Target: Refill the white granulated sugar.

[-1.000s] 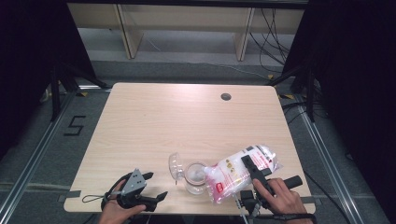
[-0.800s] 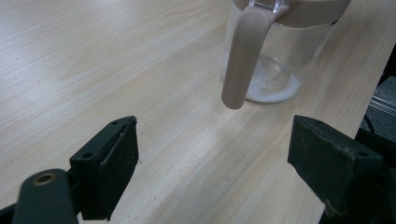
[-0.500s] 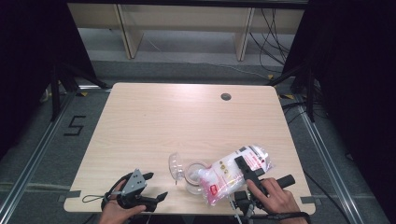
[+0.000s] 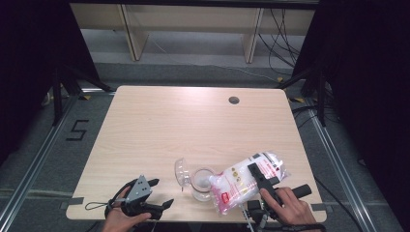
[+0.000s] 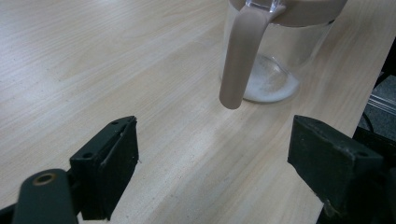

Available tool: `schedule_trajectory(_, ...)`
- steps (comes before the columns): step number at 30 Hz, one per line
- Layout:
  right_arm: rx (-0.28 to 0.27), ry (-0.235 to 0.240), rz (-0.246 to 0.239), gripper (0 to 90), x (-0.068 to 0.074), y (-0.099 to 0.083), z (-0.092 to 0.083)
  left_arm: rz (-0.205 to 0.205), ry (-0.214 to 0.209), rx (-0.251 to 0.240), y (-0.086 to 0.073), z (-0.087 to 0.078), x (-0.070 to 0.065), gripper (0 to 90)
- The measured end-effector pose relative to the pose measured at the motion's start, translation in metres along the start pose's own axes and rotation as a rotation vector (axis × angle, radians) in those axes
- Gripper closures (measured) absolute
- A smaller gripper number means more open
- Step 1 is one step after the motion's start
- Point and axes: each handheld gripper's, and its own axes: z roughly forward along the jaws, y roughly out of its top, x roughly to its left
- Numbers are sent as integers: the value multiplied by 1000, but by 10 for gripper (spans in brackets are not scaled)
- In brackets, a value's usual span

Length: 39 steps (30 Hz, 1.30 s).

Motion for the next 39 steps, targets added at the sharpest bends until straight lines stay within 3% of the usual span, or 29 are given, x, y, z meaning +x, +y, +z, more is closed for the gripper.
schedule_trajectory(3, -20, -1, -20, 514, -3, 4, 2, 3, -9, 9, 0, 0, 0, 158)
schedule_trajectory(4, -12, 5, 5, 514, -2, 4, 3, 5, -9, 8, 0, 0, 0, 158)
schedule_trajectory(5, -28, -7, -30, 514, -5, 5, 5, -2, 1, -2, 0, 1, -1, 158)
schedule_trajectory(9, -11, -7, -12, 515, -5, 2, 5, 33, -9, 9, 1, -1, 2, 158)
schedule_trajectory(12, 13, 3, -10, 516, -6, -1, 0, 35, -15, 14, 1, -1, 2, 158)
schedule_trajectory(13, 9, -1, -32, 516, -7, -2, 0, 34, -14, 14, 1, -1, 2, 158)
schedule_trajectory(15, 18, -6, -20, 516, -5, -2, -3, 35, -14, 15, 1, -1, 2, 158)
schedule_trajectory(16, 28, -2, 28, 516, -2, -2, -4, 27, -10, 11, 1, -1, 1, 158)
schedule_trajectory(17, -4, -10, -56, 516, -7, -1, -3, 28, -7, 8, 1, -1, 1, 158)
schedule_trajectory(20, -13, -13, -37, 516, -7, 4, -2, 0, -9, 10, 0, 0, 0, 158)
schedule_trajectory(23, -25, -3, 5, 516, -8, 8, -2, 2, -13, 9, 0, -1, 0, 158)
schedule_trajectory(26, -28, 2, -7, 516, -8, 8, -1, -1, -2, 8, 0, -1, 0, 158)
schedule_trajectory(28, -11, 7, 21, 517, -5, 6, 0, 6, -7, 15, 0, -1, 0, 158)
schedule_trajectory(29, -15, -1, -23, 517, -8, 4, 0, 6, -8, 16, 0, -1, 0, 158)
schedule_trajectory(30, -15, 1, -39, 517, -9, 3, 0, 3, 1, 6, 0, 0, 0, 158)
schedule_trajectory(32, 6, 5, 6, 518, -6, -1, -3, 0, -1, 9, 0, -1, 0, 158)
schedule_trajectory(33, 1, 11, -35, 518, -10, -2, -4, 0, -1, 8, 0, -1, 0, 158)
schedule_trajectory(35, 9, -1, 14, 518, -5, -3, -7, 0, -2, 9, 0, -1, 0, 158)
schedule_trajectory(36, -5, -12, -28, 518, -8, -2, -7, 1, -2, 8, 0, -1, 0, 158)
schedule_trajectory(39, -7, 0, -18, 519, -8, 1, -8, 7, -6, 10, 1, -1, 0, 158)
